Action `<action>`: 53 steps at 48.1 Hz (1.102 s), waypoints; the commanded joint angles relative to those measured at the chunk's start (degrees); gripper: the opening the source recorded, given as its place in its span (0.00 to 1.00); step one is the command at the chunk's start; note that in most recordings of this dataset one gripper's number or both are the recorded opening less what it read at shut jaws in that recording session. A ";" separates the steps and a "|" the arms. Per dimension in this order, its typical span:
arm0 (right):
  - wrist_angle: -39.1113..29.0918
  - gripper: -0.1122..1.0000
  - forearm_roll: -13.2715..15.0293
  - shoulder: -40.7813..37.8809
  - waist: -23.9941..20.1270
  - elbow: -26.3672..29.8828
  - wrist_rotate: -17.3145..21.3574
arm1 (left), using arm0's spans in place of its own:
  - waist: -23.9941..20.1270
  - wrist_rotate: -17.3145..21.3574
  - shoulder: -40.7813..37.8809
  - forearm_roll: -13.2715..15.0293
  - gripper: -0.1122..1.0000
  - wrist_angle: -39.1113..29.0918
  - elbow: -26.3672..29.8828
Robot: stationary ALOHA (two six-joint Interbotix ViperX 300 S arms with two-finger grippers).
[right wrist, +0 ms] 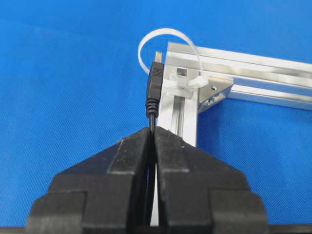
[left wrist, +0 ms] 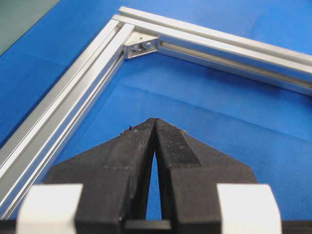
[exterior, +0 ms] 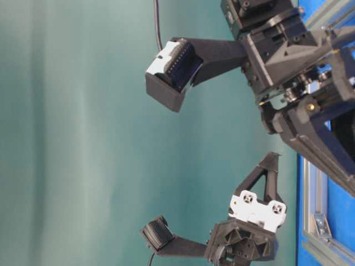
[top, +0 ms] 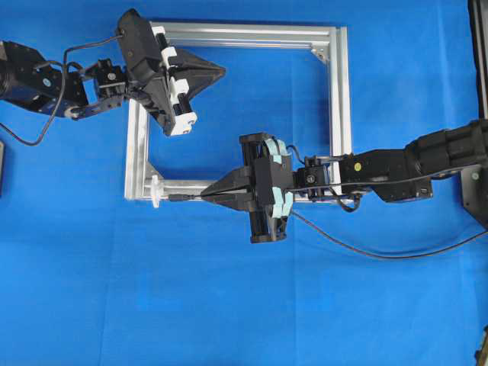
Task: Insert the wire through the string loop located on the left side.
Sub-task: 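Push the cable plug leftward through the white zip-tie loop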
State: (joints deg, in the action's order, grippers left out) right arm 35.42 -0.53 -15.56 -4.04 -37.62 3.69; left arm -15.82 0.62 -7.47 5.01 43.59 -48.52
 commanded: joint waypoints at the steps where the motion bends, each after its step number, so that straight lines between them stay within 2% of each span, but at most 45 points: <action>1: 0.26 0.10 0.09 0.97 0.09 0.79 -0.09 | 0.09 0.00 1.76 -0.09 0.10 0.26 0.44; 18: 0.26 0.10 0.00 0.35 0.18 1.41 -0.09 | 0.00 0.09 1.76 -0.09 0.10 0.26 0.53; 53: -3.52 0.10 0.09 -8.53 1.67 15.21 -1.05 | 0.09 0.09 1.76 -0.26 0.10 0.44 0.44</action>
State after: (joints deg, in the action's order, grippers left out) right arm 32.08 -0.53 -24.96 -2.64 -24.43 2.72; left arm -15.82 0.62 -7.47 4.92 43.51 -48.52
